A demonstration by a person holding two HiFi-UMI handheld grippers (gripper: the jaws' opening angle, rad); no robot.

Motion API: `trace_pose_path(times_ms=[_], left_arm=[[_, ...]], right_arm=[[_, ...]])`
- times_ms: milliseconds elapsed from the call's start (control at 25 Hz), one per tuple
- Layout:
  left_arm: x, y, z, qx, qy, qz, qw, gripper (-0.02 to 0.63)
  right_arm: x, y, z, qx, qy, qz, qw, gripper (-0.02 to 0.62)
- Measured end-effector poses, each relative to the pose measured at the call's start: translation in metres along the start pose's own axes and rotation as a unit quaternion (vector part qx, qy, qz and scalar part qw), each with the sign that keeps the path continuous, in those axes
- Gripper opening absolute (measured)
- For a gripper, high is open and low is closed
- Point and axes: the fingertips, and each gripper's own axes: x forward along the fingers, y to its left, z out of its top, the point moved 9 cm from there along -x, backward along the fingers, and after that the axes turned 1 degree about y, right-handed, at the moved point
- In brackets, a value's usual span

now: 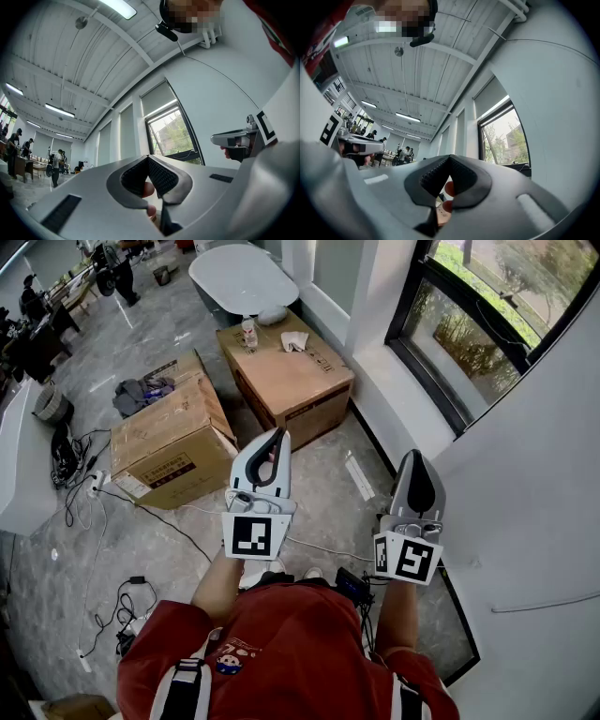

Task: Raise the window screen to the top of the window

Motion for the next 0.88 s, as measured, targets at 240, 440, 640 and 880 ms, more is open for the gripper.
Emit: trace_pose_path(times_ms=[240, 440, 640, 880], left_arm=[[-0.001, -0.025, 0.001, -0.006, 0.011, -0.013, 0.9998, 0.006], [-0.007, -0.043, -0.004, -0.005, 0.021, -0.012, 0.9997, 0.006], [-0.011, -0.053, -0.011, -0.015, 0.031, -0.013, 0.9993, 0.006], [0.007, -0.063, -0.014, -0.018, 0.032, -0.027, 0.9990, 0.006]], right_arm=[[-0.019, -0.015, -0.001, 0.021, -0.002, -0.001, 1.000, 0.009], [-0.038, -0.029, -0.011, 0.029, 0.003, 0.001, 1.000, 0.009], [-0.046, -0.034, -0.018, 0.034, 0.006, 0.000, 0.999, 0.009], [-0.041, -0.048, -0.018, 0.020, 0.007, -0.009, 1.000, 0.009]])
